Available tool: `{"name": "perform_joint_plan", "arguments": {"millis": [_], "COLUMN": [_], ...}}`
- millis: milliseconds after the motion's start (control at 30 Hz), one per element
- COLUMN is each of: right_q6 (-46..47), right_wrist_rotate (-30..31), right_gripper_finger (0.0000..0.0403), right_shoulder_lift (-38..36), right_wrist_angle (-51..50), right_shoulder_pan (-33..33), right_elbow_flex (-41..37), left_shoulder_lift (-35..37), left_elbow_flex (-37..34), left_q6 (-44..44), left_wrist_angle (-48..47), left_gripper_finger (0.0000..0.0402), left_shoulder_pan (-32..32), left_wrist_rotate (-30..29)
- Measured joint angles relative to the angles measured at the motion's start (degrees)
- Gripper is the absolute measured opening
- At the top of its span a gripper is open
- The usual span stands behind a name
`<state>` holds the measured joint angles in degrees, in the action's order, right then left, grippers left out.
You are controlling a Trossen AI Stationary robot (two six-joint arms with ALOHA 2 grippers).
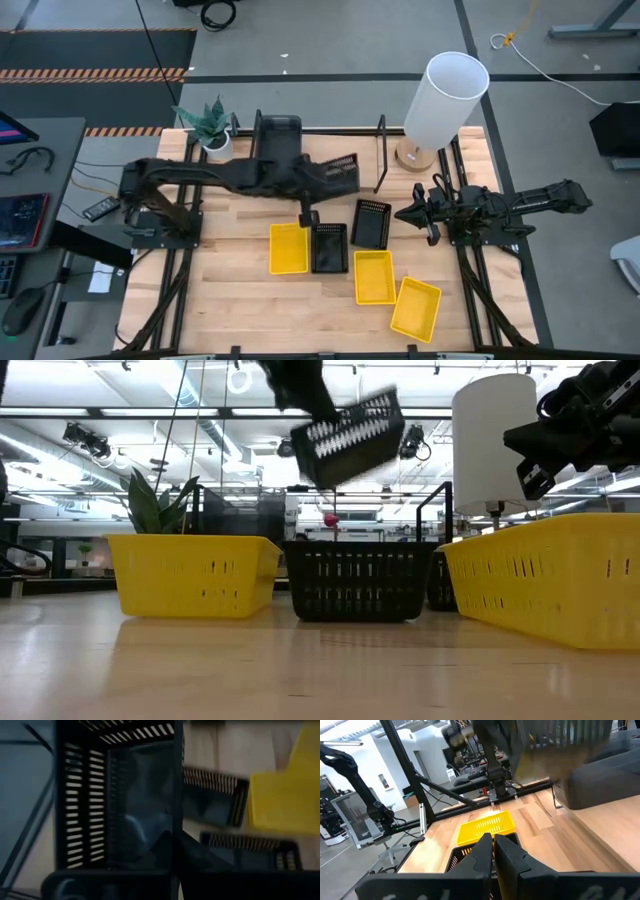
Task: Stack baskets on shelf by color
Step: Stack the top black basket on top of the bottom black basket
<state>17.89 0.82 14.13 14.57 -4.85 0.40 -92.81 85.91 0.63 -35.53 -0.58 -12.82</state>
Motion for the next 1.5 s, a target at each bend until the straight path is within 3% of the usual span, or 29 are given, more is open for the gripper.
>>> {"name": "perform_joint_plan", "arguments": {"millis": [233, 600, 800, 1167, 1500], "right_q6": [0.0, 0.0, 0.0, 0.0, 0.0], "right_wrist_rotate": [0.0, -0.02, -0.02, -0.02, -0.04], "right_gripper_finger": [0.0025, 0.0025, 0.0025, 0.0025, 0.0025], "right_shoulder_lift": [0.02, 0.01, 0.0, 0.0, 0.0], "right_wrist_angle": [-0.01, 0.01, 0.04, 0.09, 0.09], "right_shoulder_pan": [-0.01, -0.01, -0.01, -0.01, 0.0], "right_elbow_flex": [0.0, 0.0, 0.0, 0.0, 0.0], "left_shoulder_lift": [6.19, 7.18, 7.17, 6.85, 6.49], "left_elbow_flex": [1.34, 17.57, 22.23, 28.58, 28.64], "left_q6": [1.71, -3.55, -6.11, 1.87, 5.77], "left_wrist_angle": [1.7, 1.38, 0.67, -12.11, -19.89], "left_gripper_finger": [0.0014, 0.0014, 0.0014, 0.0014, 0.0014], "left_shoulder_pan": [-0.01, -1.21, -1.25, -1.24, 0.42], "left_wrist_rotate": [-2.18, -2.49, -0.99, 0.43, 7.22]}}
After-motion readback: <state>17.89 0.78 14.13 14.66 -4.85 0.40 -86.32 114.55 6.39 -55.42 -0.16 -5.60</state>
